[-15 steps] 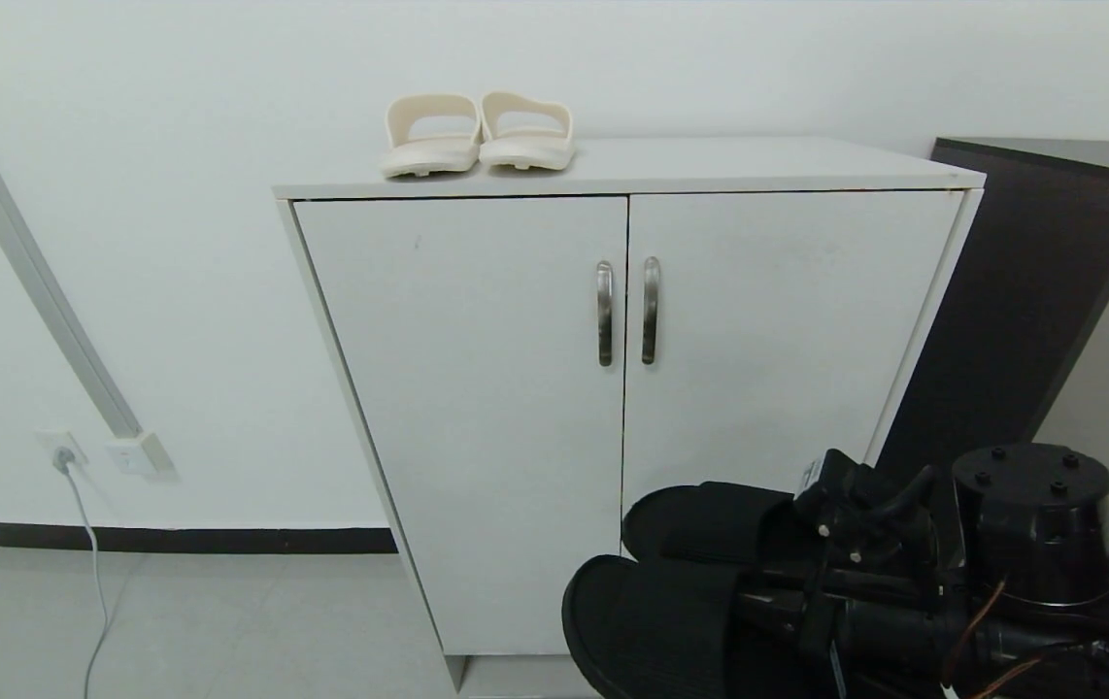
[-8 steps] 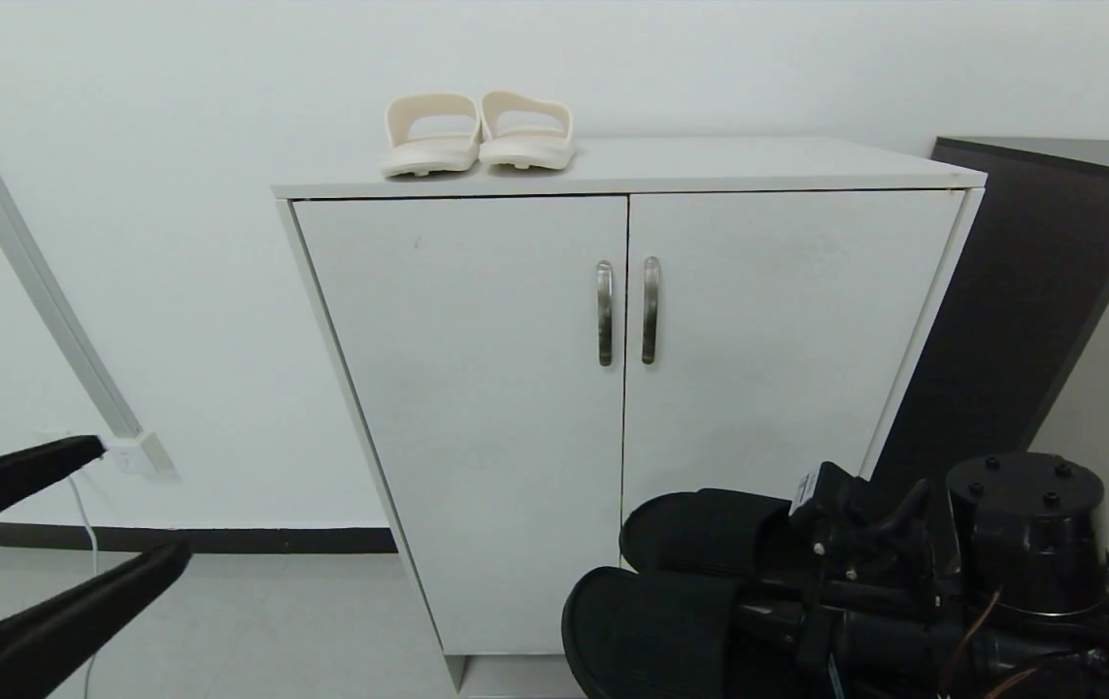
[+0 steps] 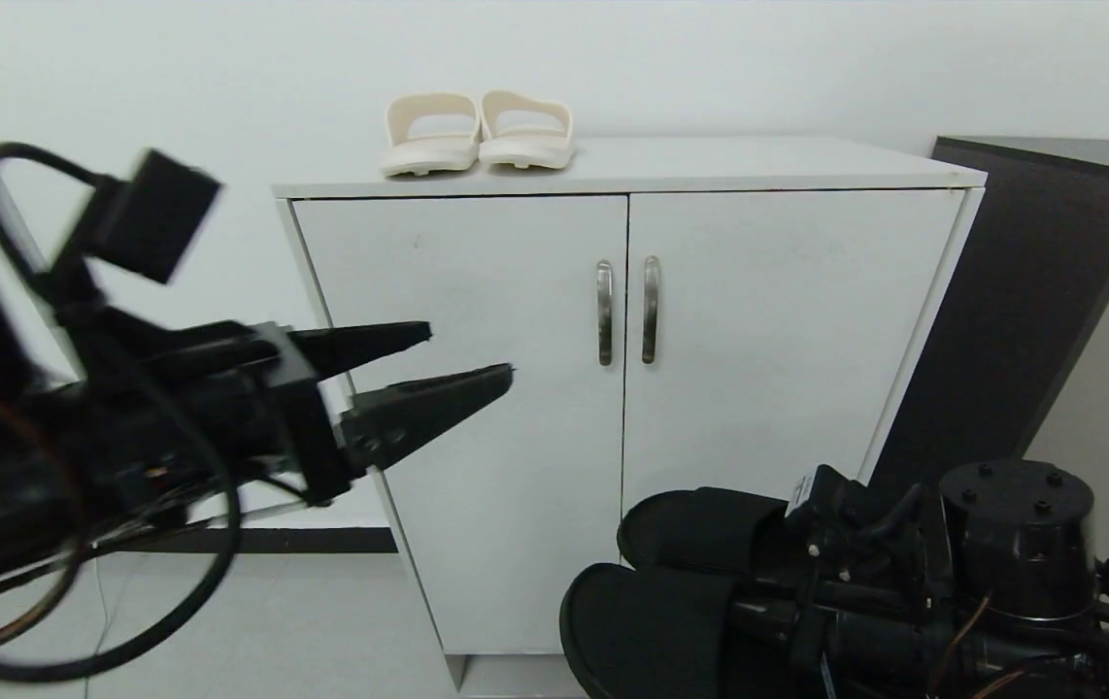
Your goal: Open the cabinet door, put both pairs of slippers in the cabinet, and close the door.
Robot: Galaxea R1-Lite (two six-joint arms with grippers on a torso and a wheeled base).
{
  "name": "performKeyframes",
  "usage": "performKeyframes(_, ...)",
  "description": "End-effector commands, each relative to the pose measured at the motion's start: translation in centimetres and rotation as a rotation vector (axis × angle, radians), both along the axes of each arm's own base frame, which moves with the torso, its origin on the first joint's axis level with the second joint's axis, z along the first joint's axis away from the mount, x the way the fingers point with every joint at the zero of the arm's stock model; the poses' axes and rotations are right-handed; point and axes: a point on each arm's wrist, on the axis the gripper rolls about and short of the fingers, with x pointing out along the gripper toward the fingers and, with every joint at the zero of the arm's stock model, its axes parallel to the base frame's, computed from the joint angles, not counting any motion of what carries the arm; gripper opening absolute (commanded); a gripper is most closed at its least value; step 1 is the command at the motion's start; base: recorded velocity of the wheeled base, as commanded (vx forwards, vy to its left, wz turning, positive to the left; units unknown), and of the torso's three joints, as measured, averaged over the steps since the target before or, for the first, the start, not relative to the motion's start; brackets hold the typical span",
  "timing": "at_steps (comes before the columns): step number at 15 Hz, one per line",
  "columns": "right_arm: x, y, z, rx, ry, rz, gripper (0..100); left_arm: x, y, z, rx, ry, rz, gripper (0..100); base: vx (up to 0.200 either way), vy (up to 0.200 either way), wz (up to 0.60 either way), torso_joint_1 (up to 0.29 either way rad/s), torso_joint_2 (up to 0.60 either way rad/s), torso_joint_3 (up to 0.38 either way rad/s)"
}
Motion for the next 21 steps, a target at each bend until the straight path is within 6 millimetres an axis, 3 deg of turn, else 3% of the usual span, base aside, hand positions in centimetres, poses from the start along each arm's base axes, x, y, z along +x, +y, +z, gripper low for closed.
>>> performKeyframes(1, 0.1, 0.0, -0.2, -0.006, 0.007, 0.000, 0, 3.4, -3.6, -0.6, 0.009, 0.024, -0.054, 100, 0.000, 0.000, 0.00, 0.000, 0.00, 0.000)
performKeyframes(5, 0.3, 0.2, -0.8, -0.021, 0.019, 0.001, 0, 5.6, -6.9, 0.7, -0.012, -0.002, -0.209, 100, 0.000, 0.000, 0.00, 0.000, 0.00, 0.000)
performKeyframes(9, 0.2, 0.1, -0.8, -0.025, 0.019, 0.002, 0, 8.3, -9.4, 0.6, 0.003, 0.065, -0.259, 100, 0.000, 0.000, 0.00, 0.000, 0.00, 0.000)
performKeyframes(14, 0.1, 0.1, -0.9, -0.026, 0.020, 0.002, 0, 9.2, -10.4, 1.2, -0.089, 0.180, -0.371, 100, 0.000, 0.000, 0.00, 0.000, 0.00, 0.000)
performKeyframes(21, 0.1, 0.2, -1.0, -0.030, 0.026, 0.008, 0, 10.8, -11.1, 0.2, -0.092, 0.205, -0.298, 100, 0.000, 0.000, 0.00, 0.000, 0.00, 0.000)
